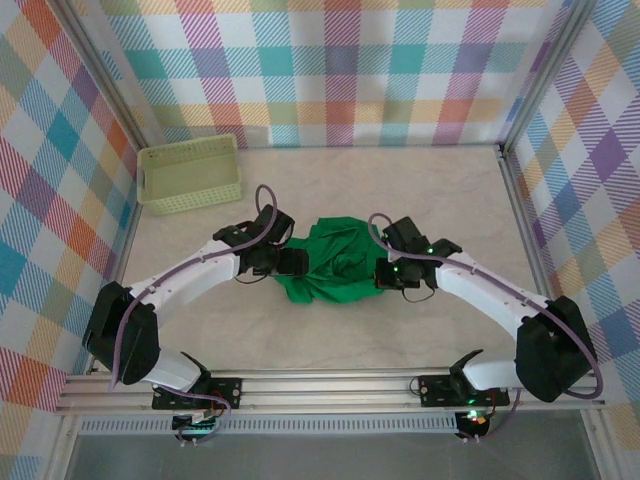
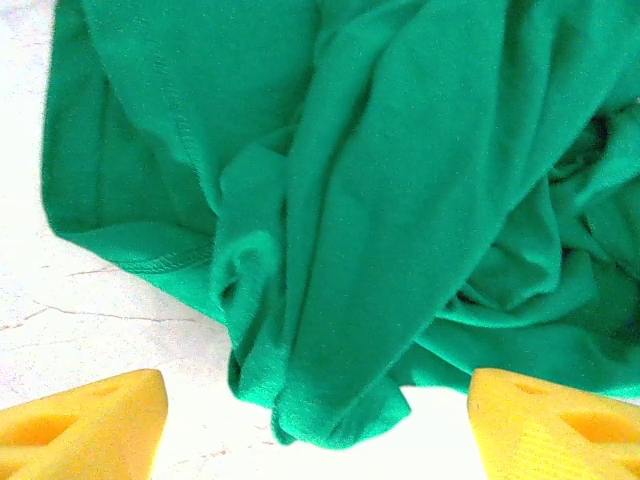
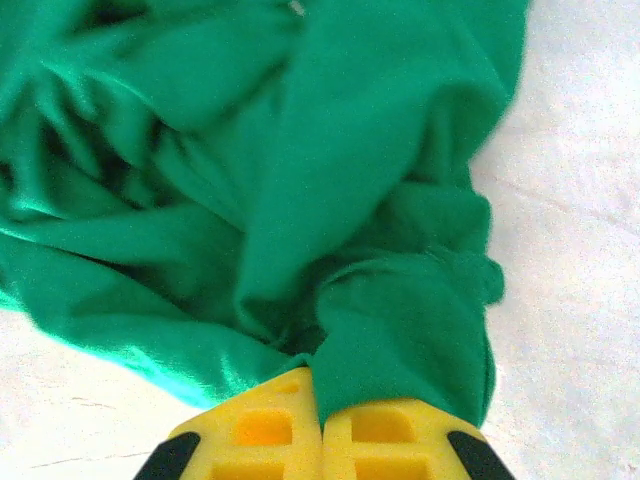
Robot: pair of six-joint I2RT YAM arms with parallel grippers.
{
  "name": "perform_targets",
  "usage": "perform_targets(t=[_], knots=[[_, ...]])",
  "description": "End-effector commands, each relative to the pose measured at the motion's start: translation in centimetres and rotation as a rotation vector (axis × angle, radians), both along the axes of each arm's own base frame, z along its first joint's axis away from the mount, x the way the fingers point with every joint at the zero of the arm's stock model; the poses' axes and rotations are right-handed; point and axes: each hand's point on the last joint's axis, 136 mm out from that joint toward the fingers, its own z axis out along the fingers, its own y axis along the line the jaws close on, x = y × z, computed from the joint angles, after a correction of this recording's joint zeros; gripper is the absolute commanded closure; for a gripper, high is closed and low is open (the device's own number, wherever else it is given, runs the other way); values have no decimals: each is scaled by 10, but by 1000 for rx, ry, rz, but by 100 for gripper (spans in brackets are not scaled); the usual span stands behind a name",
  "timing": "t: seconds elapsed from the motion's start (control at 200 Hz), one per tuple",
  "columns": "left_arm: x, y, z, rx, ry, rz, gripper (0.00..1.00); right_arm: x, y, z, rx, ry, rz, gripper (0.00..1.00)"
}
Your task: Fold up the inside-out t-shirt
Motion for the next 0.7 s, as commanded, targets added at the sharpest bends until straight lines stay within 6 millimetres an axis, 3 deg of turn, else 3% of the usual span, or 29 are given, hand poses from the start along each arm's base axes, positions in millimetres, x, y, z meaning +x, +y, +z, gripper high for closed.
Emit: perform_targets(t=[0.0, 0.07, 0.15, 0.32, 0.5, 0.695], knots=[[5, -3, 7, -46, -38, 25, 19, 4, -1, 8, 29, -46, -52, 97], [5, -14, 5, -75, -29, 3, 19, 5, -2, 13, 24, -66, -44, 92], [11, -19, 0, -48, -28, -3, 19, 7, -7, 19, 5, -96, -44, 79], [47, -35, -1, 25, -41, -32, 17, 11, -19, 15, -46, -121, -84, 54], [84, -61, -16, 72, -22, -73, 16, 10, -12, 6, 14, -68, -109, 42], [96, -85, -47, 66, 75, -114, 30, 9, -12, -12, 12, -2, -136, 40]])
